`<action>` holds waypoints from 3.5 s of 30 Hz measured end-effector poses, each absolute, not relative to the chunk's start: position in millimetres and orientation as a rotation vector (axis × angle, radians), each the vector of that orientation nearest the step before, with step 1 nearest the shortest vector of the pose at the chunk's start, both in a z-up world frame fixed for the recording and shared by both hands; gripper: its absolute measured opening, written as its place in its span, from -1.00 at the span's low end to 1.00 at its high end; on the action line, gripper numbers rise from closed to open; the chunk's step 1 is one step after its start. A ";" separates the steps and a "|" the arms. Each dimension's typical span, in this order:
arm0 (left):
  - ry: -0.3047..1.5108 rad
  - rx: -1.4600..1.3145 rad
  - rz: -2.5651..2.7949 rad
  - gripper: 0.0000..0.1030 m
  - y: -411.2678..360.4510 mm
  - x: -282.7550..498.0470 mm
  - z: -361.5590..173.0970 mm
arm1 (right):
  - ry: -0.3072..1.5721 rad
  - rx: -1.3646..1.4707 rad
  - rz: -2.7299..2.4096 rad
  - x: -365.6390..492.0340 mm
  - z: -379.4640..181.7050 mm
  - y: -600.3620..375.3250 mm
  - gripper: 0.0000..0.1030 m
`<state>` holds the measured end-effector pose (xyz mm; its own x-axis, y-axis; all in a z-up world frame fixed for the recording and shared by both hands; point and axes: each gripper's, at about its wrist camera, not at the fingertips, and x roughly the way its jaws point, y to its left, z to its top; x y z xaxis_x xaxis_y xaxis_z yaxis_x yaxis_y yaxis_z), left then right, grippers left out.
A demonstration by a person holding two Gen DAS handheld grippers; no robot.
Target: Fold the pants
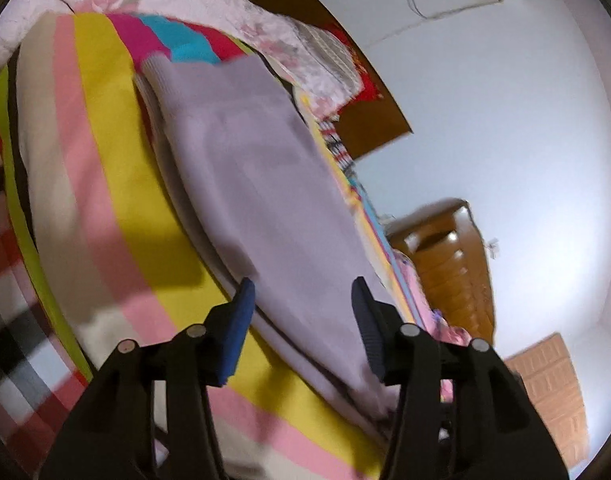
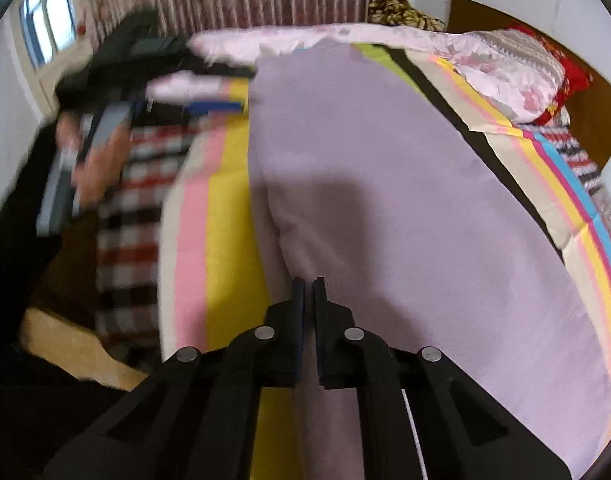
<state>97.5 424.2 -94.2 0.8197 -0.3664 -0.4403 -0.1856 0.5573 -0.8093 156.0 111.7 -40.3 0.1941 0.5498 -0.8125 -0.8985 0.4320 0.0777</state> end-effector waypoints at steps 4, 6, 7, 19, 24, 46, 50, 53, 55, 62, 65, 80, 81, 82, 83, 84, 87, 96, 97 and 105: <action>0.662 -0.985 -0.212 0.03 396.8 92.0 -91.8 | 0.914 -0.368 1.084 165.5 -33.9 102.8 -0.91; 0.673 -1.016 -0.255 0.02 388.5 93.9 -95.5 | 0.921 -0.334 1.086 168.8 -32.5 100.1 -0.91; 0.681 -1.037 -0.288 0.00 382.7 97.7 -98.9 | 0.926 -0.313 1.090 170.1 -31.6 98.8 -0.91; 0.693 -1.071 -0.308 -0.82 368.8 128.4 -118.0 | 0.917 -0.282 1.076 170.2 -26.1 94.4 -0.91; 0.656 -0.922 -0.270 -0.91 360.9 113.5 -89.5 | 0.879 -0.322 1.080 159.9 -18.6 97.3 -0.91; 0.751 -0.959 -0.214 -0.45 373.9 105.5 -113.1 | 0.924 -0.453 1.127 119.1 -41.8 109.2 0.28; 0.687 -0.871 0.058 0.72 391.5 88.2 -89.2 | 0.848 -0.429 1.166 118.5 -14.1 100.7 0.28; 0.641 -0.822 0.033 0.72 386.2 97.7 -72.2 | 0.837 -0.314 1.144 140.4 -7.1 100.5 0.29; 0.666 -0.791 -0.037 0.75 370.2 115.1 -70.8 | 0.861 -0.280 1.155 146.4 -15.4 107.2 0.29; 0.811 -0.632 -0.044 0.78 348.4 158.2 -72.9 | 1.006 -0.350 1.301 124.7 -47.4 128.2 0.29; 0.761 -0.607 -0.034 0.82 366.0 169.5 -46.7 | 0.937 -0.299 1.288 139.4 -24.5 105.5 0.31; 0.842 -0.424 0.216 0.96 416.0 258.5 -71.5 | 1.022 -0.148 0.653 306.0 -50.1 1.5 0.58; 0.831 -0.428 0.262 0.95 412.1 250.7 -65.0 | 0.998 -0.155 0.637 302.6 -46.6 -4.0 0.59; 0.800 -0.438 0.267 0.94 403.3 239.9 -54.6 | 0.967 -0.152 0.633 297.0 -38.3 -5.3 0.59; 0.775 -0.438 0.241 0.95 391.3 231.2 -45.7 | 0.936 -0.132 0.644 291.5 -28.5 -9.8 0.61; 0.757 -0.418 0.203 0.96 372.7 222.4 -35.6 | 0.904 -0.108 0.644 282.8 -17.7 -17.2 0.68; 0.748 -0.336 0.078 0.96 309.4 201.2 -19.2 | 0.850 -0.105 0.568 265.2 -6.2 -44.6 0.68; 0.852 -0.131 -0.318 0.96 134.1 154.2 -37.5 | 0.929 -0.013 0.198 197.7 -27.8 -197.8 0.68; 0.862 -0.114 -0.333 0.96 122.5 151.8 -41.2 | 0.929 -0.003 0.174 186.8 -29.9 -212.1 0.68; 0.966 -0.005 -0.308 0.96 70.9 150.3 -76.6 | 0.880 0.173 -0.054 115.2 -43.1 -333.3 0.68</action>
<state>150.3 70.9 -76.6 0.5289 -0.2604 -0.8078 0.2555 0.9565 -0.1410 115.2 -333.3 -43.1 0.6367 0.0239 -0.7708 0.1183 0.9846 0.1283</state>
